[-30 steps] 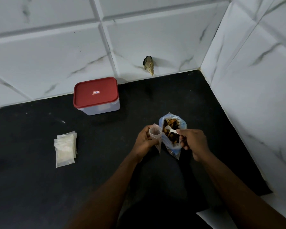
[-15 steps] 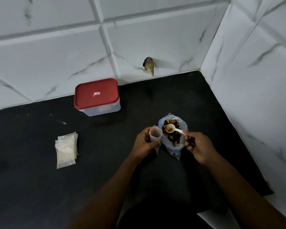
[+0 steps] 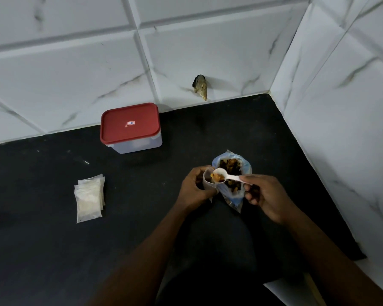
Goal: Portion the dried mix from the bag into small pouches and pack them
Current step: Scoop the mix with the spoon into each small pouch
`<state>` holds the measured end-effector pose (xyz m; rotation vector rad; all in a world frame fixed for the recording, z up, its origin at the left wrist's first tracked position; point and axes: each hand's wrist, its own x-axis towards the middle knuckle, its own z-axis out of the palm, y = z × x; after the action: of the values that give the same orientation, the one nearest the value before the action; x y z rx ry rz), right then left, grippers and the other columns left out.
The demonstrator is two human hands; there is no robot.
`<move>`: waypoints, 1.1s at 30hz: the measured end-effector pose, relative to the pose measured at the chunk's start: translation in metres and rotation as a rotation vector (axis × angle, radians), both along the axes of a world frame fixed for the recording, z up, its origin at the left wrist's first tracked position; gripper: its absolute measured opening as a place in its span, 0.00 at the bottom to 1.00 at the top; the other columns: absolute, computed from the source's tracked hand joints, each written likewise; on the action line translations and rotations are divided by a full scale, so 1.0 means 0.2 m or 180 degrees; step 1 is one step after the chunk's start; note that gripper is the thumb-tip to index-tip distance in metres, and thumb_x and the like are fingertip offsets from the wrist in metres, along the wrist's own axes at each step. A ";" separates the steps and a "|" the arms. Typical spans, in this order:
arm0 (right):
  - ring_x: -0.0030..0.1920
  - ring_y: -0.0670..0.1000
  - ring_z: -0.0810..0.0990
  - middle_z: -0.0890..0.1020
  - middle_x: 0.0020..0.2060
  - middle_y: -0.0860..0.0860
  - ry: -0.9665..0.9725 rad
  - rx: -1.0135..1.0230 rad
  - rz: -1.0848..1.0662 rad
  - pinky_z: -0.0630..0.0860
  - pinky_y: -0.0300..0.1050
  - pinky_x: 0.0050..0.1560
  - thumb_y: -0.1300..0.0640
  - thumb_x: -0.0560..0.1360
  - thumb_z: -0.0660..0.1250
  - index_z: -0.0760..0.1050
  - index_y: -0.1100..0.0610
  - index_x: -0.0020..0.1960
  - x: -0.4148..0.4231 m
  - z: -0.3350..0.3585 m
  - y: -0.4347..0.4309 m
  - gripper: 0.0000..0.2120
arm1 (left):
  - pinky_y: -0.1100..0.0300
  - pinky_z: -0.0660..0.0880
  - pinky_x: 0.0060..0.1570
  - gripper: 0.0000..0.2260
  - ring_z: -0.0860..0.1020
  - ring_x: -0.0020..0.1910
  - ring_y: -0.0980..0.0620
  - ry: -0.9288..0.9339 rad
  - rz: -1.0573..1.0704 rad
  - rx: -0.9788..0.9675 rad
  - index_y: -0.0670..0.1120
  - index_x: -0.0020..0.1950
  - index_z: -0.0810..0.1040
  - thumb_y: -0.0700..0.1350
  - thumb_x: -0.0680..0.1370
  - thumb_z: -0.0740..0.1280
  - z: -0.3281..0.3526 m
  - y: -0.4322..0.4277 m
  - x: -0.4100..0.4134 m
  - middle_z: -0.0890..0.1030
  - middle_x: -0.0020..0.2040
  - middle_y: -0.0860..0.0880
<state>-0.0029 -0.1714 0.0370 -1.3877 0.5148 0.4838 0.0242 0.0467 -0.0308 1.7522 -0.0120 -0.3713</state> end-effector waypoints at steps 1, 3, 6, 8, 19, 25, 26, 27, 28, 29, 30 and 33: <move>0.32 0.48 0.76 0.80 0.35 0.53 -0.0160 -0.0301 0.0170 0.71 0.40 0.30 0.57 0.79 0.69 0.82 0.59 0.49 -0.01 0.00 0.01 0.07 | 0.56 0.80 0.59 0.26 0.80 0.61 0.58 -0.0044 -0.0022 0.0030 0.50 0.66 0.77 0.34 0.71 0.77 0.00 0.00 0.00 0.80 0.63 0.53; 0.33 0.44 0.79 0.83 0.36 0.50 -0.0588 -0.1054 0.0498 0.73 0.36 0.32 0.56 0.79 0.70 0.84 0.52 0.50 -0.02 0.00 0.04 0.04 | 0.57 0.79 0.61 0.27 0.79 0.62 0.59 -0.0118 -0.0059 0.0123 0.51 0.66 0.77 0.34 0.70 0.76 0.00 0.00 0.00 0.79 0.63 0.54; 0.44 0.34 0.81 0.83 0.41 0.39 -0.1559 -0.2140 0.0994 0.74 0.28 0.41 0.56 0.77 0.72 0.82 0.45 0.52 -0.03 0.00 0.07 0.08 | 0.60 0.79 0.59 0.26 0.79 0.62 0.60 -0.0164 -0.0049 0.0127 0.53 0.64 0.78 0.33 0.70 0.76 0.01 0.00 0.00 0.79 0.62 0.54; 0.48 0.37 0.81 0.82 0.46 0.40 -0.2130 -0.2577 0.1144 0.75 0.29 0.48 0.56 0.76 0.72 0.83 0.49 0.55 -0.04 -0.02 0.07 0.09 | 0.59 0.79 0.60 0.27 0.79 0.62 0.60 -0.0189 -0.0052 0.0124 0.53 0.64 0.77 0.33 0.70 0.76 0.01 0.00 0.00 0.79 0.62 0.54; 0.48 0.40 0.76 0.80 0.48 0.43 -0.2570 -0.3101 0.1330 0.75 0.38 0.47 0.48 0.75 0.67 0.82 0.49 0.57 -0.08 -0.04 0.05 0.13 | 0.57 0.79 0.61 0.27 0.79 0.63 0.58 -0.0186 -0.0008 0.0101 0.50 0.65 0.78 0.33 0.69 0.76 0.00 0.00 0.00 0.80 0.63 0.54; 0.43 0.43 0.81 0.83 0.45 0.43 -0.2388 -0.2462 0.0654 0.78 0.40 0.43 0.57 0.74 0.74 0.84 0.54 0.54 -0.08 -0.05 0.04 0.09 | 0.63 0.79 0.57 0.28 0.79 0.61 0.61 -0.0113 -0.0032 0.0141 0.51 0.66 0.77 0.33 0.70 0.76 0.00 0.01 0.00 0.79 0.63 0.55; 0.44 0.44 0.82 0.83 0.44 0.43 -0.2336 -0.2361 0.0480 0.79 0.39 0.43 0.58 0.74 0.74 0.84 0.54 0.54 -0.08 -0.05 0.03 0.09 | 0.64 0.79 0.56 0.27 0.79 0.60 0.61 -0.0107 -0.0029 0.0130 0.51 0.66 0.78 0.33 0.70 0.76 0.00 0.01 0.00 0.79 0.63 0.55; 0.45 0.44 0.83 0.84 0.44 0.43 -0.2263 -0.2273 0.0290 0.80 0.39 0.44 0.59 0.74 0.74 0.84 0.54 0.53 -0.08 -0.04 0.03 0.08 | 0.64 0.79 0.55 0.27 0.79 0.60 0.61 -0.0094 -0.0038 0.0123 0.51 0.66 0.77 0.33 0.70 0.76 0.00 0.01 0.00 0.79 0.63 0.55; 0.46 0.44 0.84 0.84 0.44 0.44 -0.2162 -0.2212 0.0111 0.81 0.39 0.44 0.59 0.74 0.74 0.84 0.54 0.52 -0.08 -0.04 0.02 0.08 | 0.64 0.79 0.56 0.27 0.79 0.61 0.61 -0.0074 -0.0048 0.0124 0.51 0.66 0.77 0.33 0.70 0.76 0.00 0.01 0.00 0.79 0.63 0.55; 0.46 0.43 0.84 0.84 0.44 0.45 -0.2046 -0.2194 -0.0028 0.82 0.39 0.45 0.59 0.74 0.74 0.84 0.52 0.52 -0.07 -0.05 0.01 0.07 | 0.62 0.79 0.57 0.27 0.79 0.61 0.60 -0.0054 -0.0055 0.0129 0.52 0.66 0.77 0.34 0.70 0.76 0.00 0.01 0.00 0.79 0.62 0.55; 0.47 0.42 0.84 0.84 0.44 0.45 -0.1917 -0.2198 -0.0118 0.82 0.38 0.46 0.58 0.74 0.74 0.83 0.51 0.51 -0.06 -0.05 -0.01 0.07 | 0.60 0.80 0.58 0.27 0.79 0.61 0.60 -0.0037 -0.0053 0.0134 0.52 0.66 0.77 0.34 0.70 0.76 0.00 0.01 -0.01 0.80 0.62 0.55; 0.47 0.38 0.83 0.84 0.45 0.43 -0.1485 -0.2233 -0.0118 0.81 0.37 0.47 0.56 0.75 0.74 0.83 0.48 0.50 -0.02 -0.08 -0.05 0.05 | 0.59 0.79 0.57 0.25 0.80 0.60 0.59 0.0029 -0.0074 0.0133 0.52 0.65 0.77 0.33 0.71 0.75 0.00 0.01 -0.01 0.81 0.60 0.53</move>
<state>-0.0068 -0.1821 0.0215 -2.0829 0.3304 -0.0836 0.0218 0.0491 -0.0309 1.7928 -0.0182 -0.3989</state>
